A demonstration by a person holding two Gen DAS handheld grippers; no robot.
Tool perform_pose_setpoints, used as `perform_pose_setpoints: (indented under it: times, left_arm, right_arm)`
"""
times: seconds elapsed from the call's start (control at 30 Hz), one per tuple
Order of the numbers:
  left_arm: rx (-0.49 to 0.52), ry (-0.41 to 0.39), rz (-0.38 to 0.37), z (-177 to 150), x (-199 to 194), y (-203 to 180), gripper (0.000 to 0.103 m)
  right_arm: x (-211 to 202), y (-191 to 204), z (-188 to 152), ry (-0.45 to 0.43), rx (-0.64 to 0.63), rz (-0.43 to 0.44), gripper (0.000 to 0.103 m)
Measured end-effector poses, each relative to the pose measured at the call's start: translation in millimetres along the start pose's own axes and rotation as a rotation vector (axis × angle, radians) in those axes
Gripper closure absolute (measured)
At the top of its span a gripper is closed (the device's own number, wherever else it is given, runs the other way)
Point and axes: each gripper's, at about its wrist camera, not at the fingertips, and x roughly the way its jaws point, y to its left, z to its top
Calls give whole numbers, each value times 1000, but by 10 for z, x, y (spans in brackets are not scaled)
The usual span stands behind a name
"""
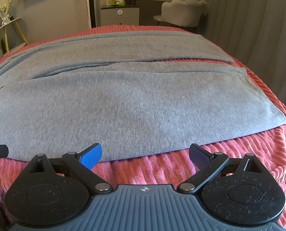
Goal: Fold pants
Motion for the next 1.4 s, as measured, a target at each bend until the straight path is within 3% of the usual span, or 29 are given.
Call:
perform_pose_setpoints:
  times: [1.17, 1.4]
  left_arm:
    - [8, 10, 8, 23, 19, -37, 0]
    - [-48, 22, -52, 47, -36, 89, 0]
  right_arm:
    - [12, -14, 13, 20, 22, 24, 5]
    - [15, -74, 14, 30, 61, 91, 5]
